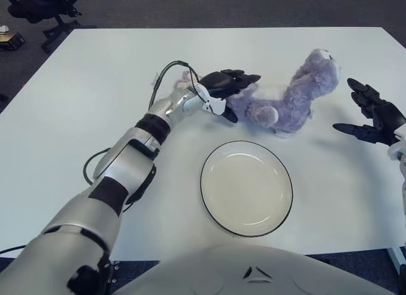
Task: Put the doll into the plate.
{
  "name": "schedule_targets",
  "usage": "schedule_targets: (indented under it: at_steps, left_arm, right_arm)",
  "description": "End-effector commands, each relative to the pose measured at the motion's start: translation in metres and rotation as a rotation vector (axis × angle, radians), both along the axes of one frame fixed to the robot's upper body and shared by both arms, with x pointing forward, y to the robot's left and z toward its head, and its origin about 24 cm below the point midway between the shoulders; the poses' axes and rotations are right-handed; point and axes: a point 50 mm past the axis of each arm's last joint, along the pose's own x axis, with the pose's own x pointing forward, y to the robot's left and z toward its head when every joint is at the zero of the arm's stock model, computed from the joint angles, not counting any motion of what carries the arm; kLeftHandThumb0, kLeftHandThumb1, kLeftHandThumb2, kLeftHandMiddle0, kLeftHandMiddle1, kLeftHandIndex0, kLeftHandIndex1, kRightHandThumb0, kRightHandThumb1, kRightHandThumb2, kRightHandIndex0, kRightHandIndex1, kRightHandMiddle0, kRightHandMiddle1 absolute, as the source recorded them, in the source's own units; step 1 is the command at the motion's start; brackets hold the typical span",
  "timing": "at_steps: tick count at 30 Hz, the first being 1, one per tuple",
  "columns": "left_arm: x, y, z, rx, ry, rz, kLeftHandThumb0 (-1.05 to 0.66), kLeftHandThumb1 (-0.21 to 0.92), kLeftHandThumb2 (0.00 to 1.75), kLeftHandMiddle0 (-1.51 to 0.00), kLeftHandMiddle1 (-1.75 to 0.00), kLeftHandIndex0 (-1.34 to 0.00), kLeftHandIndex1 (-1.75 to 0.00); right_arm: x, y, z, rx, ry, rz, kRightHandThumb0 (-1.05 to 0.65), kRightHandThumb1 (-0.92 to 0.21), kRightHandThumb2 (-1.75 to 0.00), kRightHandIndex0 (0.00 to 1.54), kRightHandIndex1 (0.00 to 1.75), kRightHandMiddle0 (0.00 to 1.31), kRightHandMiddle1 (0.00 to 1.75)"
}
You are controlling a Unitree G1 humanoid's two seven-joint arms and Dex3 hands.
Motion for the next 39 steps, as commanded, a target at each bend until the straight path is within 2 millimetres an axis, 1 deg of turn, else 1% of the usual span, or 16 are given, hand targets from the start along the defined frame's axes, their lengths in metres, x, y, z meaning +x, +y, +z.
schedule_targets:
  at_steps: [1, 6, 12, 13, 14, 15, 17, 19, 22, 26, 27, 28, 29, 31, 35, 39]
  left_arm:
    - [-0.001, -0.001, -0.012, 0.061, 0.037, 0.001, -0.75, 0.84, 0.00, -0.25, -0.01, -0.32, -0.01]
    - [-0.001, -0.005, -0.015, 0.065, 0.054, 0.012, -0.67, 0.82, 0.00, -0.36, -0.05, -0.36, -0.03]
    - [-0.001, -0.006, -0.015, 0.066, 0.054, 0.014, -0.65, 0.82, 0.00, -0.40, -0.05, -0.37, -0.03]
    - [-0.003, -0.011, -0.022, 0.061, 0.043, 0.035, -0.65, 0.82, 0.00, -0.40, -0.05, -0.37, -0.03]
    - [-0.004, -0.014, -0.027, 0.057, 0.032, 0.050, -0.58, 0.83, 0.00, -0.35, -0.45, -0.48, -0.07]
    - [-0.006, -0.017, -0.032, 0.051, 0.019, 0.067, -0.54, 0.84, 0.00, -0.28, -0.76, -0.55, -0.11]
    - [-0.008, -0.019, -0.036, 0.041, 0.001, 0.084, -0.49, 0.84, 0.00, -0.22, -1.08, -0.60, -0.21]
    - [-0.008, -0.020, -0.038, 0.037, -0.010, 0.091, -0.46, 0.85, 0.00, -0.19, -1.28, -0.57, -0.42]
    - [-0.008, -0.020, -0.039, 0.035, -0.019, 0.095, -0.44, 0.85, 0.00, -0.17, -1.37, -0.54, -0.54]
    - [-0.008, -0.020, -0.039, 0.034, -0.024, 0.095, -0.44, 0.85, 0.00, -0.16, -1.41, -0.53, -0.59]
    - [-0.011, -0.020, -0.044, -0.014, -0.061, 0.118, -0.44, 0.85, 0.00, -0.16, -1.41, -0.52, -0.60]
    - [-0.014, -0.020, -0.048, -0.050, -0.090, 0.134, -0.40, 0.84, 0.01, -0.19, -1.47, -0.49, -0.78]
    - [-0.016, -0.020, -0.051, -0.078, -0.110, 0.148, -0.39, 0.84, 0.01, -0.20, -1.49, -0.47, -0.86]
    - [-0.017, -0.019, -0.053, -0.097, -0.124, 0.158, -0.33, 0.83, 0.01, -0.23, -1.60, -0.40, -1.13]
    - [-0.018, -0.019, -0.053, -0.103, -0.137, 0.160, -0.30, 0.83, 0.01, -0.24, -1.68, -0.35, -1.30]
    - [-0.018, -0.019, -0.053, -0.105, -0.141, 0.160, -0.29, 0.83, 0.00, -0.25, -1.70, -0.34, -1.34]
  right_arm:
    - [-0.003, 0.000, 0.005, -0.021, -0.016, 0.013, -0.71, -0.88, -0.01, 0.07, 0.00, 0.11, 0.02]
    - [-0.004, 0.000, 0.005, -0.020, -0.017, 0.014, -0.71, -0.89, -0.01, 0.08, 0.00, 0.12, 0.02]
    - [-0.004, 0.000, 0.005, -0.020, -0.017, 0.014, -0.71, -0.89, 0.00, 0.08, 0.00, 0.12, 0.01]
    - [-0.004, 0.000, 0.004, -0.016, -0.017, 0.014, -0.71, -0.89, 0.00, 0.08, 0.00, 0.12, 0.01]
    - [-0.005, 0.001, 0.004, -0.013, -0.017, 0.014, -0.70, -0.89, -0.01, 0.08, 0.00, 0.12, 0.01]
    - [-0.005, 0.001, 0.004, -0.010, -0.017, 0.014, -0.70, -0.89, -0.01, 0.08, 0.00, 0.12, 0.01]
    - [-0.006, 0.001, 0.004, -0.007, -0.016, 0.013, -0.70, -0.90, -0.01, 0.08, 0.00, 0.12, 0.01]
    - [-0.006, 0.001, 0.004, -0.006, -0.016, 0.012, -0.69, -0.90, -0.01, 0.08, 0.00, 0.12, 0.01]
    - [-0.006, 0.001, 0.004, -0.006, -0.016, 0.012, -0.69, -0.91, -0.01, 0.09, 0.00, 0.12, 0.01]
    - [-0.006, 0.001, 0.004, -0.006, -0.016, 0.012, -0.69, -0.91, -0.01, 0.09, 0.00, 0.12, 0.01]
    - [-0.007, 0.001, 0.004, -0.004, -0.016, 0.010, -0.69, -0.91, -0.01, 0.09, 0.00, 0.12, 0.01]
    - [-0.007, 0.001, 0.003, -0.003, -0.015, 0.008, -0.69, -0.91, -0.01, 0.09, 0.00, 0.12, 0.01]
    - [-0.007, 0.001, 0.003, -0.002, -0.015, 0.007, -0.68, -0.91, -0.02, 0.09, 0.00, 0.12, 0.01]
    - [-0.008, 0.001, 0.003, -0.001, -0.015, 0.006, -0.68, -0.92, -0.03, 0.09, 0.00, 0.13, 0.01]
    - [-0.008, 0.001, 0.003, -0.001, -0.015, 0.006, -0.68, -0.92, -0.04, 0.10, 0.00, 0.13, 0.01]
    - [-0.008, 0.001, 0.003, -0.001, -0.015, 0.006, -0.67, -0.92, -0.04, 0.10, 0.00, 0.13, 0.01]
